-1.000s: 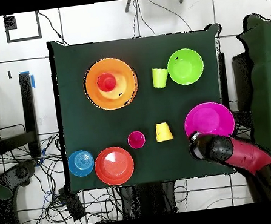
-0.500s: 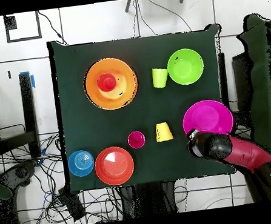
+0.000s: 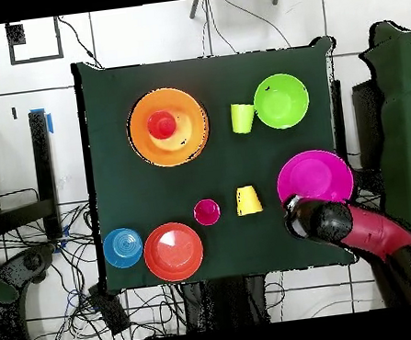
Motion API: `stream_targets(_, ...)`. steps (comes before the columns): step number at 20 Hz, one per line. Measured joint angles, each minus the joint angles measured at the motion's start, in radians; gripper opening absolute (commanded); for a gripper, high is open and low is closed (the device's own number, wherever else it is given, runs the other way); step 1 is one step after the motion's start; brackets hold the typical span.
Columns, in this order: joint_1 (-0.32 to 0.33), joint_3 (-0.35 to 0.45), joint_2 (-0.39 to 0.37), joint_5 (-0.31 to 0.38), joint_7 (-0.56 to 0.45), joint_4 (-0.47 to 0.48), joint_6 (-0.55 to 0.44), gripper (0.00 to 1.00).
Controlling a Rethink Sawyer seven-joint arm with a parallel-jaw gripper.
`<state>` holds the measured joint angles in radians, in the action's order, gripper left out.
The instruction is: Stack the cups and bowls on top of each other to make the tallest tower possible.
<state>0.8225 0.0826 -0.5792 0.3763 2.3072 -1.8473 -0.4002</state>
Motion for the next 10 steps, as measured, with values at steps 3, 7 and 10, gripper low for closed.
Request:
stream_targets(3,0.001,0.002,-0.022,0.0,0.0,0.0,-0.01,1.0)
stream_targets(7,0.001,0.004,-0.075,0.0,0.0,-0.001,-0.055,1.0)
stream_targets(10,0.001,0.005,-0.126,0.0,0.0,-0.001,-0.112,1.0)
